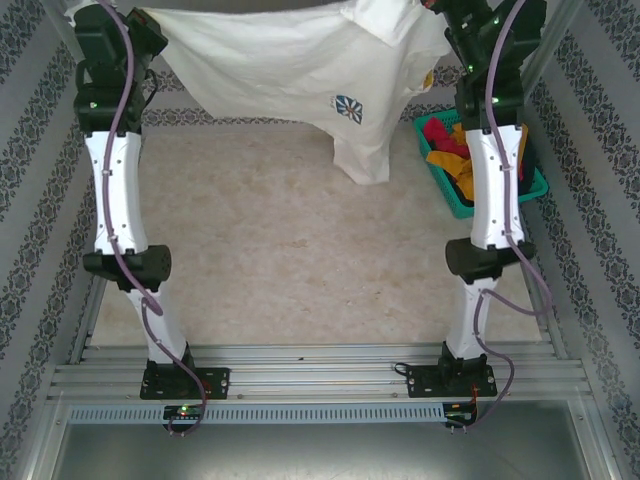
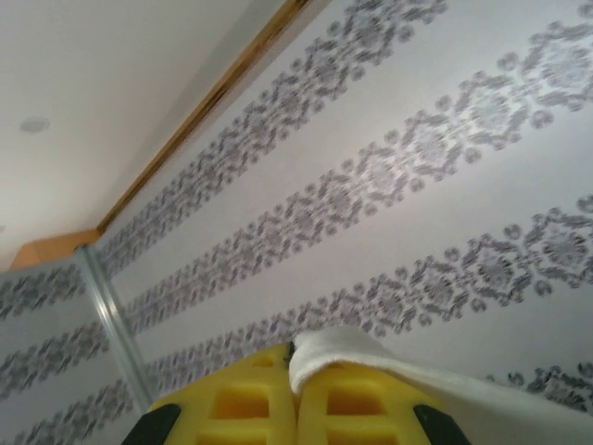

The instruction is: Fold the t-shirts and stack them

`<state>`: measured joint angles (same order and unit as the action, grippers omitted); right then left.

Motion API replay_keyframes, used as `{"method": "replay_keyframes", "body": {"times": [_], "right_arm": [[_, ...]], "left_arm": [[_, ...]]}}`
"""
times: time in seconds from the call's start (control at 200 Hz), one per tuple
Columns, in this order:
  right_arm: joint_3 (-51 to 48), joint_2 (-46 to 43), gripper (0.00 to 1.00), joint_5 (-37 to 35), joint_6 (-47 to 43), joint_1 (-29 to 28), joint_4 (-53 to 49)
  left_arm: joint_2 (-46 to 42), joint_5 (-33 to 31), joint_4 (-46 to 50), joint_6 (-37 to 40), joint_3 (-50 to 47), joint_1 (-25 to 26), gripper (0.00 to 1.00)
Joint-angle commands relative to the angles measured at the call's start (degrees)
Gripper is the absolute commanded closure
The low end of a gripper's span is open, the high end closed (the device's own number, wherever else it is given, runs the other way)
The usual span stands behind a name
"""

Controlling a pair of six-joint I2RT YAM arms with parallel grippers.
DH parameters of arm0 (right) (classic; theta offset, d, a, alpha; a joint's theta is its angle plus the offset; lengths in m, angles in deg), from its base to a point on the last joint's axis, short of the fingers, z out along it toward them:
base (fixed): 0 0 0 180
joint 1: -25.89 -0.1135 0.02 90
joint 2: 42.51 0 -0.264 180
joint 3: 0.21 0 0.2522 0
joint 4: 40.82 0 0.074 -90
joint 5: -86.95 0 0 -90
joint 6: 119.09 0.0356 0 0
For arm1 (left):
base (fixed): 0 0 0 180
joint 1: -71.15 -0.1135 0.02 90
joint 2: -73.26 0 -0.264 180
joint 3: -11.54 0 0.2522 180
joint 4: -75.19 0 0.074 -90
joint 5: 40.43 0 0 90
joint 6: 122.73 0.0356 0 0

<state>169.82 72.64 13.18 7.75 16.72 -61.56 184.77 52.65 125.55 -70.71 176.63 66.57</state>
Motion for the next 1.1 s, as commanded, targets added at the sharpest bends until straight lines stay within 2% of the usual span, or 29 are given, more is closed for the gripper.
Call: {"method": "replay_keyframes", "body": {"times": [0.0,0.13,0.29,0.47,0.585,0.719,0.849,1.094], "right_arm": [[-21.56,-15.51,1.0,3.92,-7.29,-4.54,6.96],[-54.83,-32.22,1.0,0.33,-7.11,-6.9,12.1],[-89.23,-48.69,1.0,-6.52,-1.79,-8.96,11.84],[-114.81,-58.72,1.0,-13.6,0.3,-14.44,6.17],[-128.7,-62.23,1.0,-16.83,3.0,-17.59,7.06],[-138.15,-67.9,1.0,-20.65,5.84,-18.76,4.94],[-143.07,-71.73,1.0,-21.14,6.68,-18.78,2.5],[-148.01,-72.69,1.0,-20.3,6.27,-18.96,4.08]], "left_arm": [[-10.89,0.74,0.0,4.07,-13.93,-0.26,1.0],[-30.09,-0.52,-15.2,2.73,-48.82,-0.88,1.0],[-44.14,1.74,-17.13,-2.23,-77.2,-1.22,1.0],[-54.99,-0.75,-18.58,-6.27,-103.95,-1.22,1.0],[-58.86,-2.08,-18.55,-8.88,-113.83,-1.3,1.0],[-62.09,-3.64,-18.07,-10.14,-121.36,-1.27,1.0],[-62.23,-4.85,-19.12,-12.42,-126.34,-1.26,1.0],[-64.73,-9.83,-23.79,-13.53,-132.27,-1.29,1.0]]}}
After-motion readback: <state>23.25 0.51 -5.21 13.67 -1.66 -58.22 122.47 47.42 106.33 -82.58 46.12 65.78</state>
